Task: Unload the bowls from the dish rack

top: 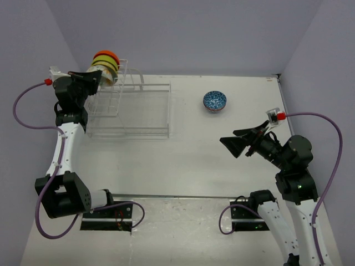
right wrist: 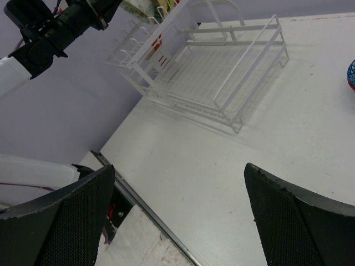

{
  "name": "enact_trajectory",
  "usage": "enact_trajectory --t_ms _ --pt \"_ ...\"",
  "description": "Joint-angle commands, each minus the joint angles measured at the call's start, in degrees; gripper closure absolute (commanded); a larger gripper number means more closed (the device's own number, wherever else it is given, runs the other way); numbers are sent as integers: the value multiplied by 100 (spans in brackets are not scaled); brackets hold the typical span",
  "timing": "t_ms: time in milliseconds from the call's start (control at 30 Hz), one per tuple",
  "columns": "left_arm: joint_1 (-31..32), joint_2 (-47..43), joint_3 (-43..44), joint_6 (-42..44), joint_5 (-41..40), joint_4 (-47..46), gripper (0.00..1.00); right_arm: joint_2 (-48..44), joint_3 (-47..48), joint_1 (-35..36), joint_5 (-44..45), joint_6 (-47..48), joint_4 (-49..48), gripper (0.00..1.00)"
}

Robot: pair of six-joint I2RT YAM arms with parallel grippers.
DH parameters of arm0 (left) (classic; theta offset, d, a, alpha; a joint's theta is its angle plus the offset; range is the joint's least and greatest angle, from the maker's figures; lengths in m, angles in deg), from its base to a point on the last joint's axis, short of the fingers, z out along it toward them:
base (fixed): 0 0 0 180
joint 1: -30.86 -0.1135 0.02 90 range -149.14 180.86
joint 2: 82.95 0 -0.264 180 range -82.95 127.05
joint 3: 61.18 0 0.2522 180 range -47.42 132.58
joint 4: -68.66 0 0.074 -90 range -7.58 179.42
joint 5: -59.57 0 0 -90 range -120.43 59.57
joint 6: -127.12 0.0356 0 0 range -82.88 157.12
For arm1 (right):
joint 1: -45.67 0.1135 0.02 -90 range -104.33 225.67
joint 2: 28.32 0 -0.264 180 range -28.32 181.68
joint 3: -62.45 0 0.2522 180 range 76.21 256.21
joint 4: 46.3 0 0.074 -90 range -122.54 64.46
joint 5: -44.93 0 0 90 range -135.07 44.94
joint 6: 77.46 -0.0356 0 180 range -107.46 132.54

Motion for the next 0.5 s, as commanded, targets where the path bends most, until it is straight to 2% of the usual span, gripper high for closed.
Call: enact_trajectory --t_ms 0,467 --pt "-77 -241 48 -122 57 -406 100 -83 -10 -18 90 68 -84 1" --pt "-77 -785 -329 -315 234 -617 100 -118 -2 -18 125 77 -57 1"
